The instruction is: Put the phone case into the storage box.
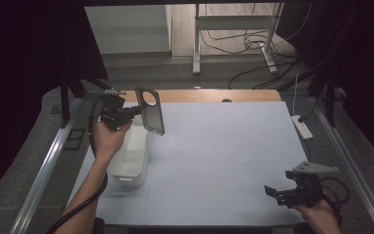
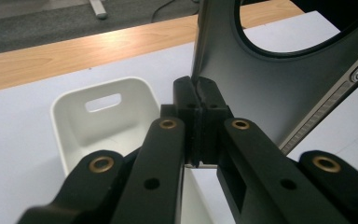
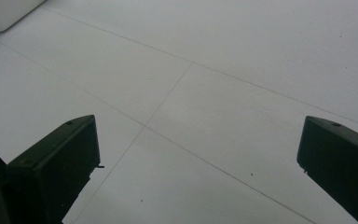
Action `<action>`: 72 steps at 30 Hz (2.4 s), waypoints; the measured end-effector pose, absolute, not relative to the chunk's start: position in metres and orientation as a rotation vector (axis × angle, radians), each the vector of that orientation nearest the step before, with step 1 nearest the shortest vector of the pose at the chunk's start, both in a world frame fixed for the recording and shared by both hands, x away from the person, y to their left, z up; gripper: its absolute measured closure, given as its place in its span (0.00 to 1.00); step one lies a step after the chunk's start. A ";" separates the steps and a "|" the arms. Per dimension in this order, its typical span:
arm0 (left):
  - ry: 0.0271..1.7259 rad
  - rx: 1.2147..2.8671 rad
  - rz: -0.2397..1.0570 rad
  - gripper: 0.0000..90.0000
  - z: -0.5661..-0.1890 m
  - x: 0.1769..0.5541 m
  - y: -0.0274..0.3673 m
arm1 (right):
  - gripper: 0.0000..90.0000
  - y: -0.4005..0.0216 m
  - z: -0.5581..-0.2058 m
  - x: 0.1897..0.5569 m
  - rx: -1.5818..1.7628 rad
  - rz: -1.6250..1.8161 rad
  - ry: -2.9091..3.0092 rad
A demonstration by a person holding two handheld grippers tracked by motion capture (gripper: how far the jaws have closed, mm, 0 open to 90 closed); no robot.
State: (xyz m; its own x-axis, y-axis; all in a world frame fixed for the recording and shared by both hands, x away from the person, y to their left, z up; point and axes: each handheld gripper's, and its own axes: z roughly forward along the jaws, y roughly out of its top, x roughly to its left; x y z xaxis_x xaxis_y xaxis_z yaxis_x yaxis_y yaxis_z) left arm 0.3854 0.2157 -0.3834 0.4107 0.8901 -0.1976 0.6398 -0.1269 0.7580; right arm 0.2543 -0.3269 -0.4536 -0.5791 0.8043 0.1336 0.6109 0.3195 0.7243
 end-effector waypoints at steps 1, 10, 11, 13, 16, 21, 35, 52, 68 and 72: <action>1.318 1.848 0.391 0.99 -0.383 0.386 0.217 | 0.00 -0.327 -0.454 0.254 1.283 1.112 2.336; 1.365 1.831 0.427 0.99 -0.380 0.393 0.231 | 0.00 -0.326 -0.454 0.254 1.272 1.117 2.344; 1.371 1.830 0.428 0.99 -0.380 0.394 0.233 | 0.00 -0.326 -0.454 0.254 1.272 1.117 2.344; 1.378 1.828 0.436 0.99 -0.380 0.395 0.234 | 0.00 -0.326 -0.454 0.254 1.271 1.118 2.344; 1.399 1.828 0.446 0.99 -0.380 0.398 0.240 | 0.00 -0.326 -0.454 0.255 1.273 1.112 2.349; 1.417 1.815 0.457 0.99 -0.382 0.402 0.246 | 0.00 -0.326 -0.454 0.255 1.273 1.114 2.351; 1.477 1.812 0.490 0.99 -0.389 0.416 0.254 | 0.00 -0.326 -0.455 0.256 1.275 1.111 2.368; 1.542 1.791 0.500 0.99 -0.409 0.432 0.254 | 0.01 -0.326 -0.455 0.256 1.272 1.111 2.381; 1.594 1.797 0.486 0.99 -0.433 0.440 0.254 | 0.01 -0.326 -0.455 0.256 1.270 1.109 2.385; 1.607 1.794 0.477 0.99 -0.438 0.440 0.254 | 0.01 -0.326 -0.455 0.257 1.274 1.106 2.386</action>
State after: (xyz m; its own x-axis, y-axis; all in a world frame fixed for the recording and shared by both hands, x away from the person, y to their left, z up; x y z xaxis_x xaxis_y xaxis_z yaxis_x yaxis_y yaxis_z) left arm 0.4401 0.2538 -0.4382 0.1733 0.9712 -0.1633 0.7251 -0.0136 0.6885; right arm 0.2566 -0.3256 -0.4551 -0.6005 0.7857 0.1484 0.6210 0.3414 0.7056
